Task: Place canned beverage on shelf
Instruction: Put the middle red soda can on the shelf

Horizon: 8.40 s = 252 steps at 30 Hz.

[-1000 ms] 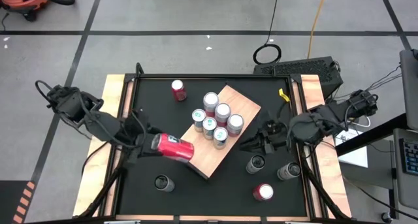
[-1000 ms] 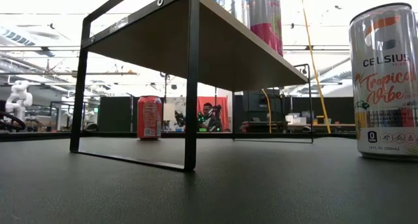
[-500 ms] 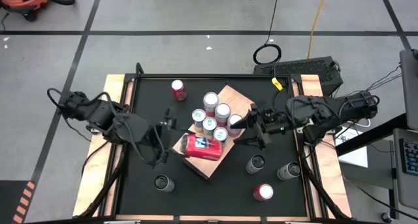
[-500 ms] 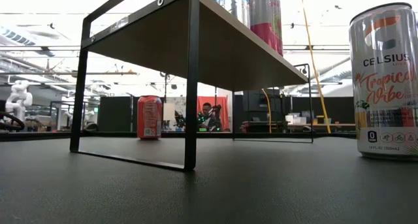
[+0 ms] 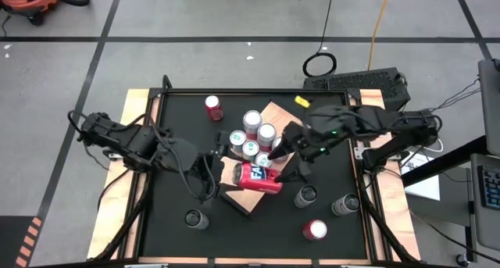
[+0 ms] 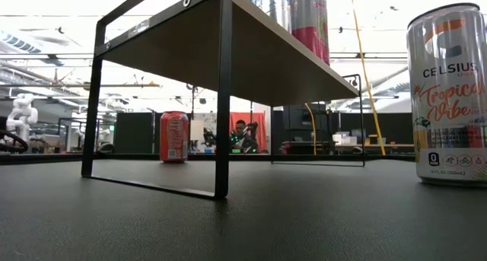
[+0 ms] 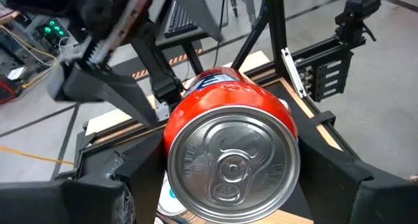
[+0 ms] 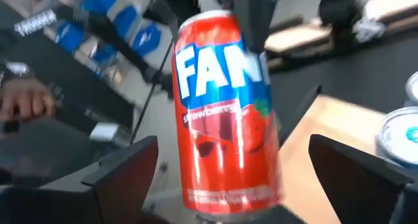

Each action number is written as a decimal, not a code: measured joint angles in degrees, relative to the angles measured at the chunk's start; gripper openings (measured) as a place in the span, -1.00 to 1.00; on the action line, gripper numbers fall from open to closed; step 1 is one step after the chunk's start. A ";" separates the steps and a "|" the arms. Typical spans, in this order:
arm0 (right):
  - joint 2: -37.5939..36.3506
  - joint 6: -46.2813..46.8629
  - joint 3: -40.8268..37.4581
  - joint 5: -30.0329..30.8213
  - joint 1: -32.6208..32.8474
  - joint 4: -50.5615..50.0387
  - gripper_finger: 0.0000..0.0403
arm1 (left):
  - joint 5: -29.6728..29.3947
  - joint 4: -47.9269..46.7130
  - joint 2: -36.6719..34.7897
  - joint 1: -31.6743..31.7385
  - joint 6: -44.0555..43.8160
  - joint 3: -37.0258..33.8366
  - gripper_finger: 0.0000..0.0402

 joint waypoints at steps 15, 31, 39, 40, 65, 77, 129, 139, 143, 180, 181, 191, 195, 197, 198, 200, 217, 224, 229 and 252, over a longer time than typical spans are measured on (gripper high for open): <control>10.77 -5.73 7.18 -13.99 -2.20 -3.92 0.87 | -0.65 0.12 0.26 0.24 0.35 -0.02 0.37; 11.66 -9.17 7.16 -15.14 -3.21 -2.65 0.33 | -1.52 -0.35 0.17 0.42 0.05 -0.02 0.50; 10.06 -10.90 7.16 -15.09 -4.23 -2.76 0.39 | -6.80 0.90 -0.01 0.40 -7.44 0.00 0.71; 9.63 -11.12 7.16 -15.06 -4.46 -2.76 0.39 | -7.38 1.19 -0.05 0.46 -8.73 0.02 0.75; -1.17 -7.02 7.12 3.37 -9.27 12.16 0.38 | -29.03 18.17 -0.14 0.87 -37.65 0.02 0.84; -0.72 -3.65 7.12 8.99 -9.23 22.50 0.38 | -16.98 28.14 0.03 5.60 -39.64 0.00 0.84; -1.57 -5.27 7.08 7.32 -9.40 19.66 0.64 | 13.40 41.06 6.40 17.04 -37.61 -0.07 0.42; -6.26 -3.74 7.10 7.39 -9.60 16.69 0.86 | 20.61 40.45 6.38 16.94 -33.40 -0.07 0.42; -7.12 -3.25 7.16 7.34 -9.55 16.56 0.91 | 21.50 38.04 6.38 16.89 -31.36 -0.07 0.42; -4.02 -13.52 7.16 4.77 -7.26 11.71 0.71 | 22.90 26.17 6.33 18.12 -31.60 0.00 0.42; -4.04 -13.82 7.16 4.77 -7.26 11.68 0.70 | 22.88 25.94 6.33 18.12 -31.60 -0.02 0.42; -4.02 -14.61 7.16 4.69 -7.26 10.11 0.45 | 22.10 24.18 6.33 18.10 -31.64 0.00 0.42; -3.88 -14.75 7.18 4.60 -7.26 9.52 0.39 | 21.79 23.99 6.33 18.11 -31.68 0.00 0.45; -3.88 -15.06 7.18 4.57 -7.26 9.43 0.39 | 21.54 24.01 6.33 18.09 -31.73 0.00 0.46; -3.88 -15.25 7.18 4.59 -7.26 9.44 0.39 | 21.48 24.01 6.33 18.07 -32.07 0.00 0.47; -3.92 -15.18 7.18 4.54 -7.27 9.37 0.38 | 20.77 24.08 6.33 18.03 -33.60 0.00 0.47; -7.25 -17.21 7.05 9.52 -8.64 6.40 0.38 | 9.41 23.98 5.25 16.45 -41.04 0.07 0.95; -11.05 -16.82 7.08 20.83 -8.64 -2.33 0.37 | 3.70 17.01 1.72 15.92 -40.83 0.05 0.96; -13.23 -14.39 7.12 29.46 -8.71 -11.23 0.37 | 0.97 15.37 -0.15 15.39 -41.59 0.04 0.96; -24.61 -13.26 -29.16 30.19 -9.54 10.96 0.37 | -0.62 10.91 -1.08 12.69 -48.21 0.04 0.96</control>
